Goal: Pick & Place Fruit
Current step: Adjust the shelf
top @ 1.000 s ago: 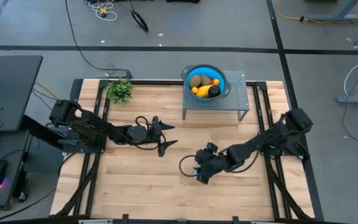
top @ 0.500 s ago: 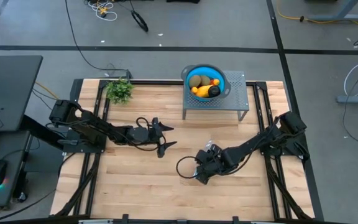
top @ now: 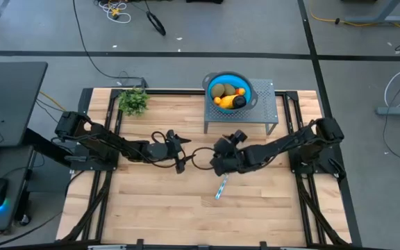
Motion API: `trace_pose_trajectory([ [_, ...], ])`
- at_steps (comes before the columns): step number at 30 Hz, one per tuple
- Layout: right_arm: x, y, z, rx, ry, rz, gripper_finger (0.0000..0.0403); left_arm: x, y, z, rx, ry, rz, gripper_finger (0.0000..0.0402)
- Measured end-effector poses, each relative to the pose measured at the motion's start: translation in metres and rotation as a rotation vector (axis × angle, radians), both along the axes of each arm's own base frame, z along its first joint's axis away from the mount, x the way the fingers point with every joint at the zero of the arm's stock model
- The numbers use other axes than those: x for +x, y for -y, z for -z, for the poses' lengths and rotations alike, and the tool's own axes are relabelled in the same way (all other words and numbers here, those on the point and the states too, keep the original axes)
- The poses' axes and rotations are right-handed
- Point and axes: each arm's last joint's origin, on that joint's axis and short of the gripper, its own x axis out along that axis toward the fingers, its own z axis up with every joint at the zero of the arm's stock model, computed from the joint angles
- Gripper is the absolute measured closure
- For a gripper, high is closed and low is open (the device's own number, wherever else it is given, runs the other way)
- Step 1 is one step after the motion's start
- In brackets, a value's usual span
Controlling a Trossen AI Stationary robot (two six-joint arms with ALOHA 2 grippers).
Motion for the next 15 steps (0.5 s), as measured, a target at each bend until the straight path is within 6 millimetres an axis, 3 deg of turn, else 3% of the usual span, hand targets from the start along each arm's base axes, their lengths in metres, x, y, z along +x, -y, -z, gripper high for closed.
trace_pose_trajectory([
  [4,0.004,0.013,-0.005,-0.179,-0.075,-0.004,0.0136,0.0,0.0,0.0,0.001,-0.004,0.0,0.0077],
  [7,0.007,0.023,-0.007,-0.247,-0.116,0.0,0.016,-0.001,0.0,0.001,0.002,-0.016,0.0,0.0077],
  [10,0.011,0.03,-0.009,-0.277,-0.124,0.006,0.0217,0.0,0.0,0.001,0.002,-0.013,0.0,0.0077],
  [15,0.016,0.042,-0.011,-0.266,-0.142,-0.026,0.0346,0.0,0.0,0.001,0.016,-0.011,-0.006,0.0077],
])
